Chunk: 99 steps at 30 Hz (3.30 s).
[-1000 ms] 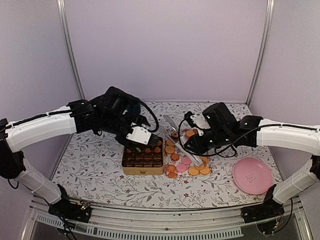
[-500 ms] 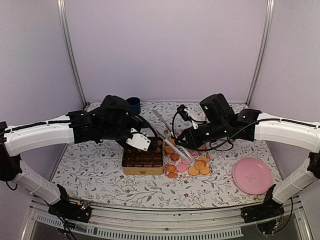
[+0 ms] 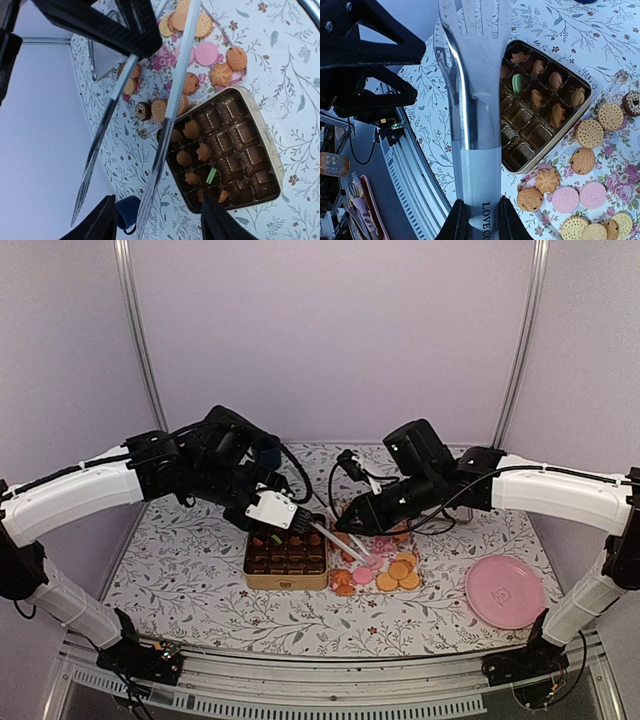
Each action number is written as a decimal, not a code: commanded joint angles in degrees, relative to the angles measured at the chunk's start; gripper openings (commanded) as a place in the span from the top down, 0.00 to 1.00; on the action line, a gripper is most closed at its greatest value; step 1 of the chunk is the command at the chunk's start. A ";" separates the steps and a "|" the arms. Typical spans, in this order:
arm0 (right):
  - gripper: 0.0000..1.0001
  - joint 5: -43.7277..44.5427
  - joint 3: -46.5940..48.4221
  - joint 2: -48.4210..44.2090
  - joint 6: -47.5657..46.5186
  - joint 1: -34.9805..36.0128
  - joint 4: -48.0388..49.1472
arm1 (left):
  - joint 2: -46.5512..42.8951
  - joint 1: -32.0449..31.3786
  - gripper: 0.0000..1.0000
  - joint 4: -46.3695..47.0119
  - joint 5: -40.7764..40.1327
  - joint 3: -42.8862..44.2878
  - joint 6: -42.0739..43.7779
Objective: Pack the cookies
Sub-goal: Pass from the right arm to the left, then pass from the left arm to the right
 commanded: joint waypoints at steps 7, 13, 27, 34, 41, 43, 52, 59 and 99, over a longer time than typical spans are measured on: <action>1.00 -5.41 3.31 2.11 -0.90 0.14 -1.09 | 3.68 1.74 0.57 -7.92 1.99 2.68 -1.81; 1.00 -6.84 3.52 2.41 -1.13 0.24 -1.40 | 4.70 2.03 0.67 -6.80 0.87 1.71 -1.40; 1.00 11.54 5.77 4.49 3.34 0.37 -0.99 | 1.55 0.13 1.00 -1.85 -2.03 -5.15 -0.20; 0.83 14.61 9.12 8.90 2.84 3.08 -2.07 | 0.11 -0.94 1.00 -0.22 -4.19 -7.80 -0.46; 0.65 13.62 12.80 15.59 3.16 4.95 -0.82 | -1.36 -1.57 1.00 1.24 -5.52 -9.23 0.63; 0.63 14.05 14.48 16.68 3.03 5.21 -1.23 | -1.89 -1.56 1.00 1.67 -5.85 -10.01 0.95; 0.66 21.82 20.22 21.54 0.73 5.40 -6.24 | -2.17 -1.92 1.00 1.29 -5.39 -9.75 -0.29; 0.77 32.22 21.47 23.71 -0.37 5.57 -10.28 | -2.43 -2.57 1.00 -2.43 -3.64 -8.21 -1.45; 0.01 14.15 5.32 -7.69 -1.15 -1.88 11.93 | 0.86 5.30 1.00 -6.48 25.79 0.32 -32.93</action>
